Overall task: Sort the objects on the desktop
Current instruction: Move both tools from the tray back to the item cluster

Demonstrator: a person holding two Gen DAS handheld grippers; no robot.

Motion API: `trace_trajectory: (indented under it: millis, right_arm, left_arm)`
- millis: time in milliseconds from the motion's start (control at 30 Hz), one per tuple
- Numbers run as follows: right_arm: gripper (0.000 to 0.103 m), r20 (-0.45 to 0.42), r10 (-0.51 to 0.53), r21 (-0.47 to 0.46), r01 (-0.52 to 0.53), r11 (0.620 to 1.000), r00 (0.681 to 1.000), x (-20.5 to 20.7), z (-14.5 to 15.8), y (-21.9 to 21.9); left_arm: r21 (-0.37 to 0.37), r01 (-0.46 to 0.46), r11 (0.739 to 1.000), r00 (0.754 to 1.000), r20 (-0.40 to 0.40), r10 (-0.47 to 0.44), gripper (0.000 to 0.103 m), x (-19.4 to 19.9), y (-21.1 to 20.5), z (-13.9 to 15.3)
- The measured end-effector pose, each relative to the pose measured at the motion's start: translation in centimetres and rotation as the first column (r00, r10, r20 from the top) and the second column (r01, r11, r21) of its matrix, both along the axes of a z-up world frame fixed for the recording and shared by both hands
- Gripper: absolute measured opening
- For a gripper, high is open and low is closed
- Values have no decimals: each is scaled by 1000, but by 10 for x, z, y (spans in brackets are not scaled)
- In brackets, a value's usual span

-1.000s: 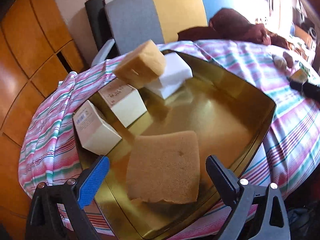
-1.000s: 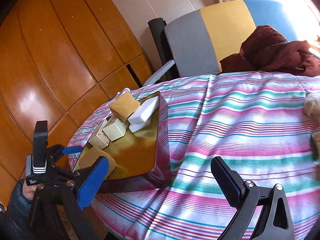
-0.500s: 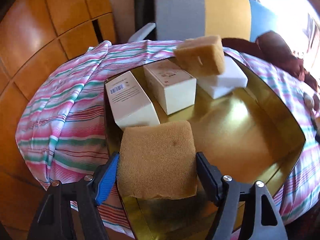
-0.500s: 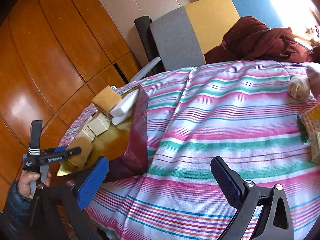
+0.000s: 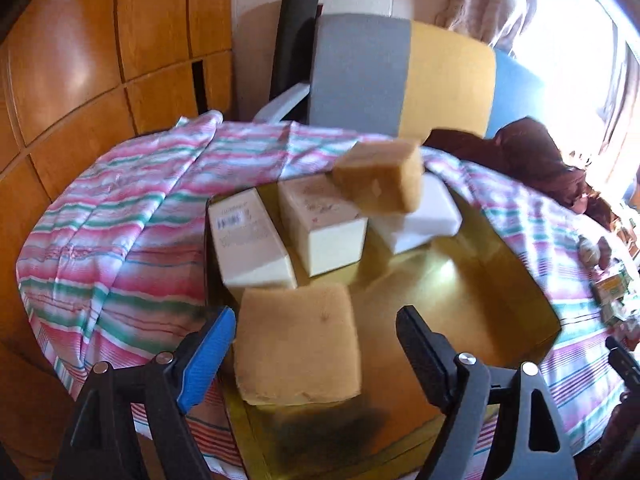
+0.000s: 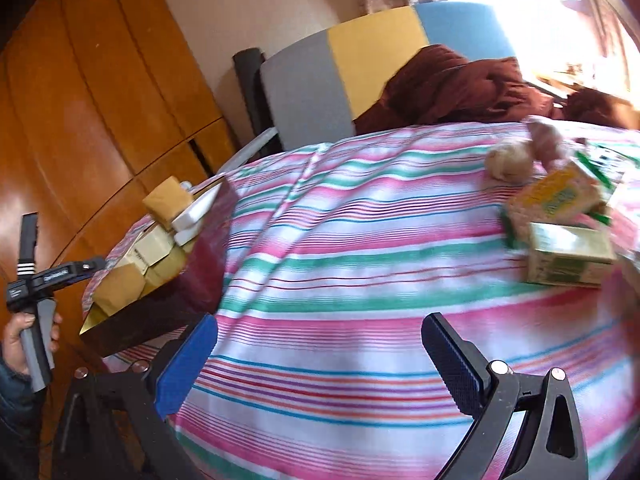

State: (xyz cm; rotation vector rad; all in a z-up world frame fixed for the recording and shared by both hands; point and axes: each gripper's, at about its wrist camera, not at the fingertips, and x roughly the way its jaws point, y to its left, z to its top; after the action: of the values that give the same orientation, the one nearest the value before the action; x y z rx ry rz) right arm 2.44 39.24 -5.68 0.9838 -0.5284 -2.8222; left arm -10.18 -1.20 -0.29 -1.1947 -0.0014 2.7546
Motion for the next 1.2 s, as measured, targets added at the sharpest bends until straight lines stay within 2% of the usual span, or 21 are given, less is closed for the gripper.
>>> trace_trajectory:
  millis: [167,233,333,467,533,667,800,900,967,1100,1200]
  right_arm:
    - [103,0,-139,2,139,990,990,34,2,44]
    - [103,-1,-196,2,196,981,981,47,4,62]
    - [103,-2,-277,5,277,961,961,60,7,85]
    - [103,-14,-374,-7,374,927,927,77,11,113]
    - [103,-15,-419,-8,418,908,908,84,11,124]
    - [103,-9,-495,12,495,869,869,95,3,139]
    - [103,-16,-555,59,555,830,832,102,-6,147]
    - [103,-33,-589,94,590,802,807,107,-13,149]
    - [103,-29,-601,117,599,792,799,108,-20,150]
    - [103,-58,-589,213,587,781,806,102,-29,140]
    - [103,-71,-581,224,581,783,811,101,-31,141]
  left_arm:
    - [55,142,988,988,-65,-139,85,18,38,20]
    - [70,232,970,971,-68,-228,85,23,64,22]
    - [79,370,926,928,-60,-366,85,31,111,17]
    - [89,524,847,851,-27,-524,85,47,186,7]
    - [85,593,800,804,-12,-595,85,55,222,1]
    - [25,728,686,686,-3,-728,85,75,286,-7]
    - [-42,820,571,571,-10,-821,85,96,335,-9]
    - [-51,867,496,497,10,-867,85,98,363,-13]
    - [-59,884,464,466,25,-884,85,95,380,-17]
    - [-65,909,412,415,61,-908,84,86,407,-24]
    - [-81,923,375,382,86,-920,83,81,429,-32]
